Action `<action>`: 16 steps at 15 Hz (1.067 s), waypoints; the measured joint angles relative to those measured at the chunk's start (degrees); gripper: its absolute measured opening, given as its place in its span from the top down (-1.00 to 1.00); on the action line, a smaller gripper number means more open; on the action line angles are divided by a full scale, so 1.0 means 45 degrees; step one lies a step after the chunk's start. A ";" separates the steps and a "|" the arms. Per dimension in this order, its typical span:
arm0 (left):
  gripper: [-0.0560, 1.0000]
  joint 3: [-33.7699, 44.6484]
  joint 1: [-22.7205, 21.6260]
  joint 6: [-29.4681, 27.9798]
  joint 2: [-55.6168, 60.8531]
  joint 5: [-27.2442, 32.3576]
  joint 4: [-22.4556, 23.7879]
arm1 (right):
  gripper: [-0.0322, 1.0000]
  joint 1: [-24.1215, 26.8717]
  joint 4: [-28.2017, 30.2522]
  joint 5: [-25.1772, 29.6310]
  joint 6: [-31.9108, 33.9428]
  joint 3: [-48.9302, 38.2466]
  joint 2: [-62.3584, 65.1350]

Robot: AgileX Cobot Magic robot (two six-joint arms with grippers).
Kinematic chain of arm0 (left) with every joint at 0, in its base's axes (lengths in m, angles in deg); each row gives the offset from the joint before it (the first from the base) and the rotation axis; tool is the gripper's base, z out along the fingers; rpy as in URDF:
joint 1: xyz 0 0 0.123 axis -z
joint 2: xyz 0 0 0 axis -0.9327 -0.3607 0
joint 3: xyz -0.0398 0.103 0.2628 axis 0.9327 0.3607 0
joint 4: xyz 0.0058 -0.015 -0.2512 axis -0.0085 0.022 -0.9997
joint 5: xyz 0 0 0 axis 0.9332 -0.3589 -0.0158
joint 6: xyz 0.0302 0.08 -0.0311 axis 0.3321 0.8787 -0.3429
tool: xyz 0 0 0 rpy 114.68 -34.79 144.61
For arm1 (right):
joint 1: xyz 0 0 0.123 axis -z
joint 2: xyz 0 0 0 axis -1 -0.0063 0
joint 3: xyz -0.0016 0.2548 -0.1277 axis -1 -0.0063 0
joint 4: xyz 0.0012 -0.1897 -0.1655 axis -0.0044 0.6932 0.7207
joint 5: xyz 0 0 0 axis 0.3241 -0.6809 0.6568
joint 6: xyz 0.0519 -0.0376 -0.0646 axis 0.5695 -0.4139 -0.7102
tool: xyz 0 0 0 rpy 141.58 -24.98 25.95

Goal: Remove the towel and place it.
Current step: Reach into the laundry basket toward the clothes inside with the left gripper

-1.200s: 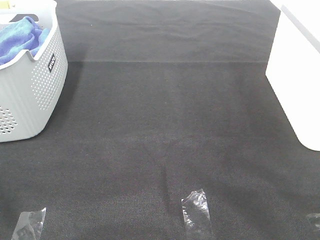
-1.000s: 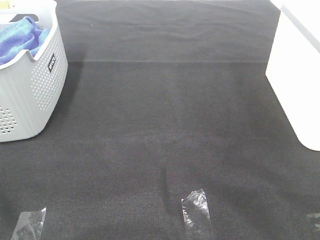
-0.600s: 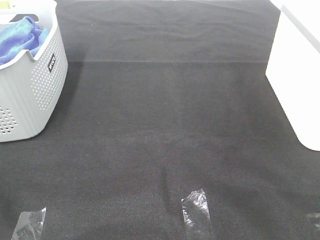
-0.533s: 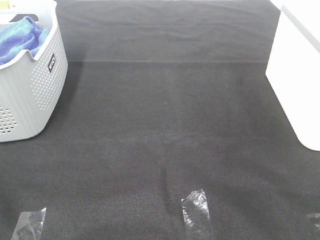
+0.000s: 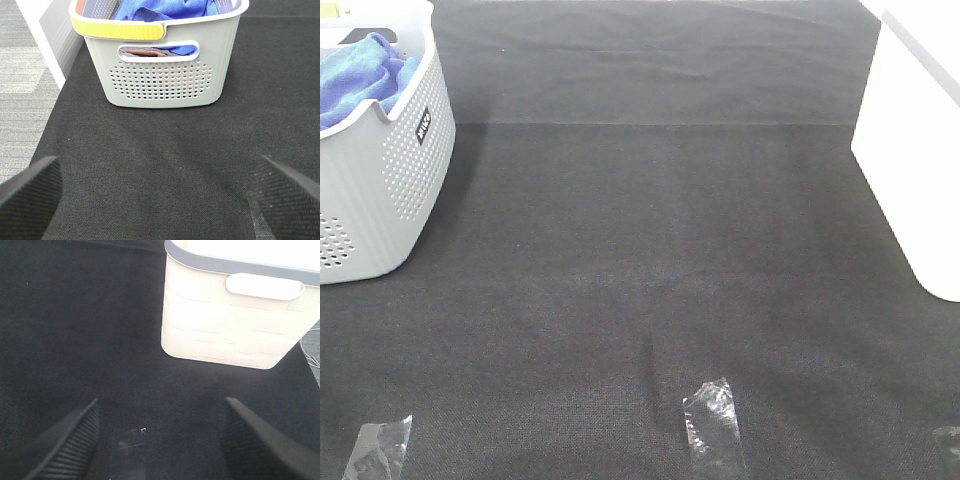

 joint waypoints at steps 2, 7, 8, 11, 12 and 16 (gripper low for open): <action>-0.98 0.0000 0.0000 0.0000 0.0000 0.0000 0.0000 | -0.39 0.0000 0.0000 0.0000 0.0000 0.0000 0.0000; -0.98 0.0000 0.0127 0.0000 0.0000 0.0000 0.0000 | -0.39 0.0000 0.0000 0.0000 0.0000 0.0000 0.0000; -0.98 0.0000 0.0127 0.0000 0.0000 0.0000 0.0000 | -0.39 0.0000 0.0000 0.0000 0.0000 0.0000 0.0000; -0.98 0.0000 0.0127 0.0013 0.0000 0.0000 0.0000 | -0.39 0.0000 0.0000 0.0000 0.0000 0.0000 0.0000; -0.98 0.0000 0.0127 0.0013 0.0000 0.0000 0.0000 | -0.39 0.0000 0.0000 0.0000 0.0000 0.0000 0.0000; -0.98 0.0000 0.0127 0.0038 0.0000 0.0000 0.0025 | -0.39 0.0000 0.0000 0.0000 0.0000 0.0000 0.0000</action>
